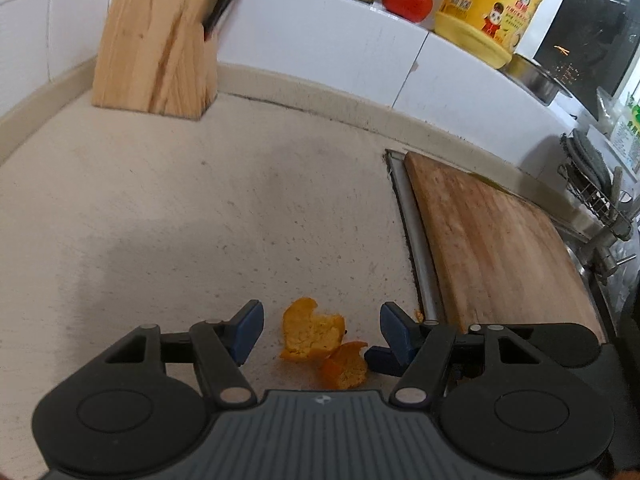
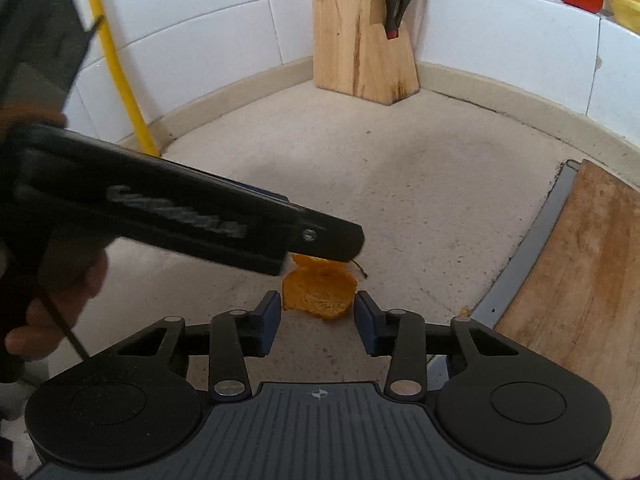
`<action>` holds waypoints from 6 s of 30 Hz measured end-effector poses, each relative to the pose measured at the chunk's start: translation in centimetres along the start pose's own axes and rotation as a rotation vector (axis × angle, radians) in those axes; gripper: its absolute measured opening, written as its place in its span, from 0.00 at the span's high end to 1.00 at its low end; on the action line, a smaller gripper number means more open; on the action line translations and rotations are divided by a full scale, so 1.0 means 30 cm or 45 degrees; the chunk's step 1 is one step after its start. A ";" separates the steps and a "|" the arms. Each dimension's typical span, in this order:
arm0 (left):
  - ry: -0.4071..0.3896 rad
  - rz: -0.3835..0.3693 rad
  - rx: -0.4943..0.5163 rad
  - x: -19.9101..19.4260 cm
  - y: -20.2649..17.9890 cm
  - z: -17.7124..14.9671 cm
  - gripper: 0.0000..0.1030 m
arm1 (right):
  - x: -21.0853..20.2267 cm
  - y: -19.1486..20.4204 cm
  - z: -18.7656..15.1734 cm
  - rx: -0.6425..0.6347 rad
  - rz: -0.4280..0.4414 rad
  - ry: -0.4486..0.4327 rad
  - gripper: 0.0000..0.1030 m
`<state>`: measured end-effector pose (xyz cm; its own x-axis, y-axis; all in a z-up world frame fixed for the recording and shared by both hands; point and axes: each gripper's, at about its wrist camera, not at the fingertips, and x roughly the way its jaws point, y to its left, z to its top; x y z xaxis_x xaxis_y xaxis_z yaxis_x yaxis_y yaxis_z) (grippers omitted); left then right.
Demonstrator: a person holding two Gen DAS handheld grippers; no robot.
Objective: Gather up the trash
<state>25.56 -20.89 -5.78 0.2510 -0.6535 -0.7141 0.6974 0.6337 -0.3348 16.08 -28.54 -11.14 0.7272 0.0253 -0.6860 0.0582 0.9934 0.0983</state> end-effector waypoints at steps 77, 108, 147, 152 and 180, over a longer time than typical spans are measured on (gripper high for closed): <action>-0.329 0.562 -0.413 -0.758 0.209 -0.625 0.92 | -0.055 0.540 0.043 -0.372 0.398 0.022 0.87; -0.169 0.858 -0.835 -0.855 0.512 -0.990 0.77 | 0.251 1.077 -0.138 -0.570 0.683 0.367 0.77; -0.322 0.828 -0.743 -0.939 0.386 -0.938 0.47 | -0.071 0.911 -0.070 -0.400 0.442 0.076 0.33; -0.365 0.868 -0.715 -0.974 0.322 -0.910 0.40 | -0.132 0.887 -0.066 -0.389 0.433 0.030 0.29; -0.393 1.023 -0.765 -0.854 -0.012 -0.814 0.24 | -0.306 0.608 -0.045 -0.380 0.497 -0.026 0.22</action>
<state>2.48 5.73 -2.37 0.7116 0.0270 -0.7021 -0.1771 0.9739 -0.1420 9.55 -10.50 -4.04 0.6689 0.4029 -0.6247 -0.4176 0.8989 0.1325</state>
